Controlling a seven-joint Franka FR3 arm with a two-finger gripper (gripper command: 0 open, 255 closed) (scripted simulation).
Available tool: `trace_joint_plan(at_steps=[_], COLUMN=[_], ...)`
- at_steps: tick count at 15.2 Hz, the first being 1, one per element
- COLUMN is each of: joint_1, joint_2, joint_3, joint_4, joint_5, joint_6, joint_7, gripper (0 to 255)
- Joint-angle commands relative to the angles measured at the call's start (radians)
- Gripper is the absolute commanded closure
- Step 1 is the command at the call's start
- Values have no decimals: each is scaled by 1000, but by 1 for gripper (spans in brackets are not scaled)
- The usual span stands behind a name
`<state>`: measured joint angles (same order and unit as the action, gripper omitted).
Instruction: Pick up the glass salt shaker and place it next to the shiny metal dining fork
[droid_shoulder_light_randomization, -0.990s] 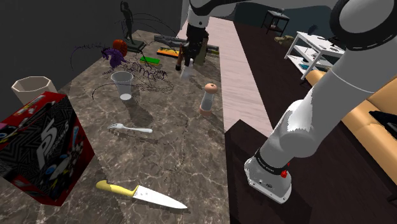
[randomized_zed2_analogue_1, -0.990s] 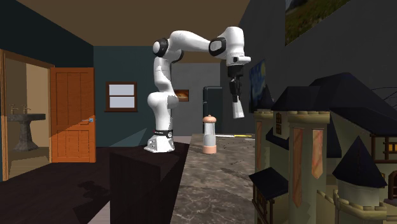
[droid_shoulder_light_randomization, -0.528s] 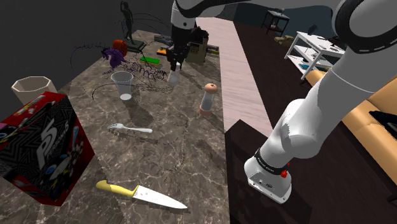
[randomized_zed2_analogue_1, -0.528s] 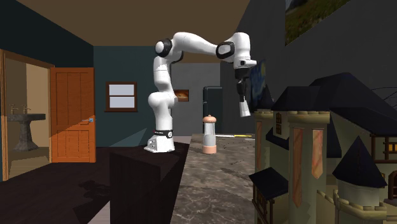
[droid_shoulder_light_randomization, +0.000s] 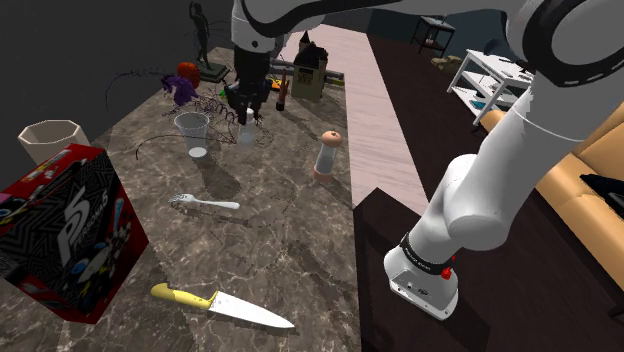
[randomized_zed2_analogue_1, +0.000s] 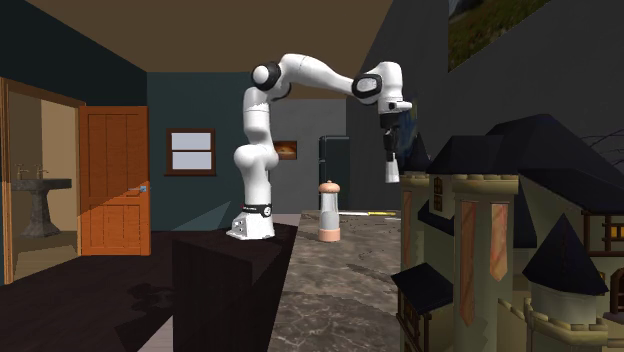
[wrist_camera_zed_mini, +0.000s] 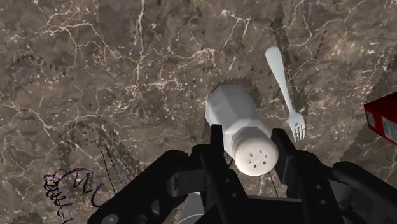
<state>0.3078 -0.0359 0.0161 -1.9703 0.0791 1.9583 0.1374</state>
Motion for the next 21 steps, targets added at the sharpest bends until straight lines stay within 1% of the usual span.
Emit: trace_joint_plan(at_steps=[1, 6, 10, 14, 17, 21], joint_1=[23, 79, 126, 177, 221, 221], joint_2=[19, 91, 164, 252, 331, 337], joint_3=[24, 80, 118, 150, 169, 168], joint_4=[24, 111, 203, 318, 427, 381], joint_5=[-1, -11, -28, -51, -74, -74], joint_6=[-2, -9, -22, -46, -74, -22], joint_7=[48, 163, 254, 343, 409, 407], gripper=[255, 255, 255, 255, 255, 255])
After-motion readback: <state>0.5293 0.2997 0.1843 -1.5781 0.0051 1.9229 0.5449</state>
